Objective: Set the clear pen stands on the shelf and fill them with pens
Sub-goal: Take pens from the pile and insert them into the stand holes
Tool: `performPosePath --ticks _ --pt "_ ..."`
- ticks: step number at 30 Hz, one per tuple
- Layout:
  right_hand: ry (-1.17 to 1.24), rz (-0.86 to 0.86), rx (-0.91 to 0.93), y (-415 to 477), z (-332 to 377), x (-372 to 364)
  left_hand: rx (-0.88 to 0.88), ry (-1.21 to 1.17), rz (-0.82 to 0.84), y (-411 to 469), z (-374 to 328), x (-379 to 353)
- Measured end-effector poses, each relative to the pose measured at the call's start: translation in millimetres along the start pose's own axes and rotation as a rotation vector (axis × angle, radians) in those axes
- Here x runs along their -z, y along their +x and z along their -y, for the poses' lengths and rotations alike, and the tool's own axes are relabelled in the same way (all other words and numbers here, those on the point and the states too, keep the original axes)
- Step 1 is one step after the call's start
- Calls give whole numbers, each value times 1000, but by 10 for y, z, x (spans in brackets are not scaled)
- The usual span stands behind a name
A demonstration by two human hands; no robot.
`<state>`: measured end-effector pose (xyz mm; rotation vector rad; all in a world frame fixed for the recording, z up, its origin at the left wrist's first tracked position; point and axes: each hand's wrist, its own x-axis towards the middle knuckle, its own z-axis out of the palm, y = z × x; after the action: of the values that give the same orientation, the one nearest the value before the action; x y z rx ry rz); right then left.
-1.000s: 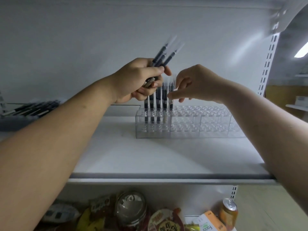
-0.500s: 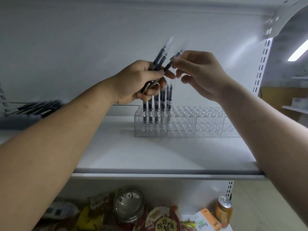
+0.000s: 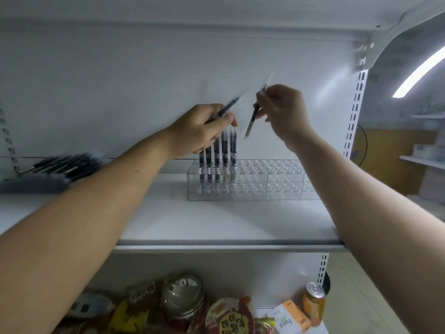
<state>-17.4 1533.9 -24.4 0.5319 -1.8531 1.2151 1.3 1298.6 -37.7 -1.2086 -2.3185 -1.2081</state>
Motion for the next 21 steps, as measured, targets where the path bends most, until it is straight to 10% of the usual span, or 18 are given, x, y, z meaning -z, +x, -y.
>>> performPosePath --ticks 21 --pt "-349 454 -54 -167 -122 -100 -93 355 -27 43 76 -44"
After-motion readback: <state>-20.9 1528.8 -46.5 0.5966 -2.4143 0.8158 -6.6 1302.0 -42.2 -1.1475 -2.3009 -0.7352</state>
